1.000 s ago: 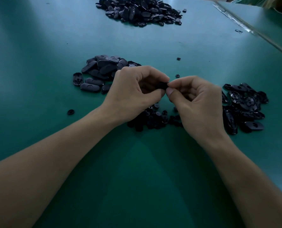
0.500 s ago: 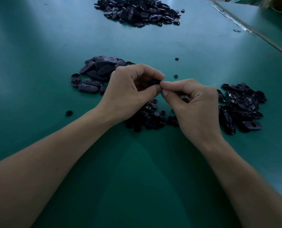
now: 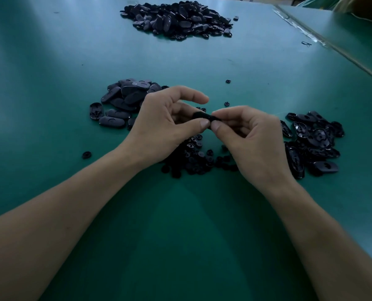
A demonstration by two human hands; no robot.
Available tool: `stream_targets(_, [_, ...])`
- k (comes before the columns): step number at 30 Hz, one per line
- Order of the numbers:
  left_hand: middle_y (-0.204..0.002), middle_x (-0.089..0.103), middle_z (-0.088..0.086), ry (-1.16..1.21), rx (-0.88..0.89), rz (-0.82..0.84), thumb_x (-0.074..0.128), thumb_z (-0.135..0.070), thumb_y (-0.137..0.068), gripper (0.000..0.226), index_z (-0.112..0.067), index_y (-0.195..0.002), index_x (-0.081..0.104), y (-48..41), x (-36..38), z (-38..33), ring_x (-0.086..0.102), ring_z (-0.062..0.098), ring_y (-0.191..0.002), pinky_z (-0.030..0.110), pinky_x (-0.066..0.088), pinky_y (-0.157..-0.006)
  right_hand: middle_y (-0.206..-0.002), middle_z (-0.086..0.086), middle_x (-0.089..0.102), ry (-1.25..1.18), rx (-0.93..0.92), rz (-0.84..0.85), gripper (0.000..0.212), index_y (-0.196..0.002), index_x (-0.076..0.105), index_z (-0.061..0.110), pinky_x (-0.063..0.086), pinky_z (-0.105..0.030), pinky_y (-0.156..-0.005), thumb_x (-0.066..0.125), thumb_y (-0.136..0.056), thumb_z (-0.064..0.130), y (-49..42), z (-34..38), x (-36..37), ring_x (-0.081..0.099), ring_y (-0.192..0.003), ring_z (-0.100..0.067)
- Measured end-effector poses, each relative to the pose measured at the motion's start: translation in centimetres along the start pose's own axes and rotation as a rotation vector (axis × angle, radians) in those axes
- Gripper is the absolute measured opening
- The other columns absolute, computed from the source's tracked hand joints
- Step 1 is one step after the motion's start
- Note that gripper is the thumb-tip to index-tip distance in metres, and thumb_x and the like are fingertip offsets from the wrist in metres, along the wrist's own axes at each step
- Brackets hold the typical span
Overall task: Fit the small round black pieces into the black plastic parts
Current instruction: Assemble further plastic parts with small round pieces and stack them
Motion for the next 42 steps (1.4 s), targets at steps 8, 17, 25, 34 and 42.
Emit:
stream_targets(8, [-0.088,0.075,0.0,-0.107,0.032,0.002,0.078,0.003,-0.082,0.02,-0.009,-0.098,0.072,-0.2,0.2,-0.1,0.071,0.004,-0.078,0.017,0.055,-0.076,-0.08,0.009,0.072,0.079,0.039,0.042,0.009,-0.09,0.068,0.024,0.056,-0.026,-0.073,0.071,-0.089,0.015,-0.1,-0.4,0.2,0.067,-0.074,-0.004])
stream_targets(17, [-0.082,0.074,0.0,-0.07,0.017,-0.02,0.079,0.003,-0.079,0.023,-0.012,-0.094,0.073,-0.1,-0.1,-0.2,0.07,0.002,-0.071,0.015,0.054,-0.072,-0.076,0.009,0.071,0.096,0.06,0.023,0.012,-0.084,0.067,0.027,0.048,-0.021,-0.065,0.071,-0.087,0.016,-0.3,-0.4,0.2,0.062,-0.066,0.0])
stream_targets(25, [-0.075,0.075,-0.007,-0.08,0.045,-0.052,0.082,0.002,-0.076,0.023,-0.016,-0.087,0.074,0.0,-0.4,-0.6,0.069,0.003,-0.067,0.018,0.056,-0.07,-0.075,0.011,0.071,0.093,0.032,0.011,0.013,-0.086,0.069,0.027,0.05,-0.019,-0.065,0.072,-0.087,0.014,0.0,0.2,-0.1,0.064,-0.067,0.0])
stream_targets(34, [-0.076,0.074,-0.003,-0.082,0.064,-0.324,0.077,-0.008,-0.081,0.019,-0.024,-0.089,0.071,-0.2,-3.0,0.2,0.072,0.015,-0.068,0.03,0.058,-0.066,-0.092,0.011,0.069,0.497,-0.018,-0.185,0.023,-0.111,0.073,0.019,0.047,-0.015,-0.086,0.058,-0.095,0.013,0.2,1.2,-2.8,0.064,-0.084,-0.004])
stream_targets(42, [-0.079,0.064,-0.009,-0.077,-0.01,-0.628,0.067,-0.012,-0.09,0.014,-0.023,-0.099,0.069,-0.1,-5.8,1.9,0.056,0.005,-0.07,0.022,0.052,-0.069,-0.102,-0.006,0.063,0.762,0.358,-0.029,0.024,-0.101,0.072,0.023,0.042,-0.03,-0.082,0.062,-0.083,0.037,1.6,-1.9,-6.4,0.055,-0.098,-0.021])
Point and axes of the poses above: each hand's wrist, its own y-axis away from the middle knuckle, its own x-axis out of the palm, z = x × y, the point moved 8 cm from there along -y, towards the middle knuckle
